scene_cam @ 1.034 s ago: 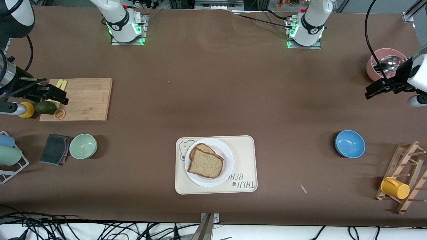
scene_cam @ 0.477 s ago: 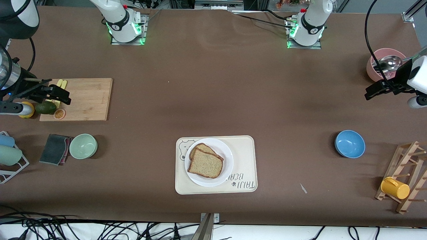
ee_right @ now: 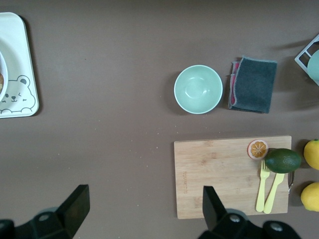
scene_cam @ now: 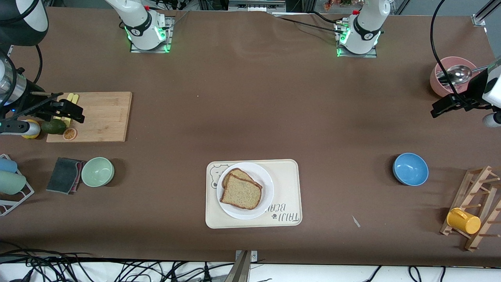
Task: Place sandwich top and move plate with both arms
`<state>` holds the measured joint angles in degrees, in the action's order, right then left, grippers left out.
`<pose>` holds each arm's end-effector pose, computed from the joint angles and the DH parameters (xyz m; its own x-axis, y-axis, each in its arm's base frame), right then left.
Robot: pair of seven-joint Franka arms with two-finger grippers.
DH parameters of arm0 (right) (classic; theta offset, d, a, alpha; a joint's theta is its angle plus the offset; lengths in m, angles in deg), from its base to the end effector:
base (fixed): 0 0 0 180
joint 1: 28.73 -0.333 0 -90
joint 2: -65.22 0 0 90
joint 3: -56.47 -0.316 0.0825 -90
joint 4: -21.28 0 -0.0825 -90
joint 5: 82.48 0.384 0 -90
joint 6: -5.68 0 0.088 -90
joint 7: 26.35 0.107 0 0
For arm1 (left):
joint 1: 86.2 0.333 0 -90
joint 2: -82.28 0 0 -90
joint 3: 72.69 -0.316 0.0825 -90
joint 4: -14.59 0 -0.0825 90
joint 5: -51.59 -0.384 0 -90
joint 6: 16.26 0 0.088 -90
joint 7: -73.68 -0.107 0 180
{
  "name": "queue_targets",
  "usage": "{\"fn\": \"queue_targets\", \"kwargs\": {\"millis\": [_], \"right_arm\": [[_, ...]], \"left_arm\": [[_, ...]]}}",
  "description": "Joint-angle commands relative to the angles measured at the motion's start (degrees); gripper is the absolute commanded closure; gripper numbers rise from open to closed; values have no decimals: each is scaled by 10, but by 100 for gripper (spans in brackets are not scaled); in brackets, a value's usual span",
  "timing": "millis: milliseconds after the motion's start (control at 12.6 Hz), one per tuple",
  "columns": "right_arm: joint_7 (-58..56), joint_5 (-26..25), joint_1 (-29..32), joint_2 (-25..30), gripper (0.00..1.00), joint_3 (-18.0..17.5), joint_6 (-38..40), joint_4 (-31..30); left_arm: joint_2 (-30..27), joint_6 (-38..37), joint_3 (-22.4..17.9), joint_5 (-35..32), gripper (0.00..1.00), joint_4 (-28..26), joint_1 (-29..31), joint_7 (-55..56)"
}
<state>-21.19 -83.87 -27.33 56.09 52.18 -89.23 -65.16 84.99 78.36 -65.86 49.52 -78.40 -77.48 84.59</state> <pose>0.6080 0.0249 0.5690 0.9992 -0.0383 -0.0099 -0.0382 -0.9992 0.0132 0.5731 0.0240 0.5803 0.9757 0.2186 -0.0125 0.2181 -0.9753 -0.0333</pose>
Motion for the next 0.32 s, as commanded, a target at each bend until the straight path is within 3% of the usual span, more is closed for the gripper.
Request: {"fn": "queue_targets", "kwargs": {"millis": [0, 239], "right_arm": [[-8, -1, 4, 0, 0, -1, 10, 8], [-6, -1, 3, -3, 0, 0, 10, 8]], "left_arm": [[5, -12, 2, 9, 0, 18, 0, 2], [6, -12, 3, 16, 0, 19, -1, 2]]}}
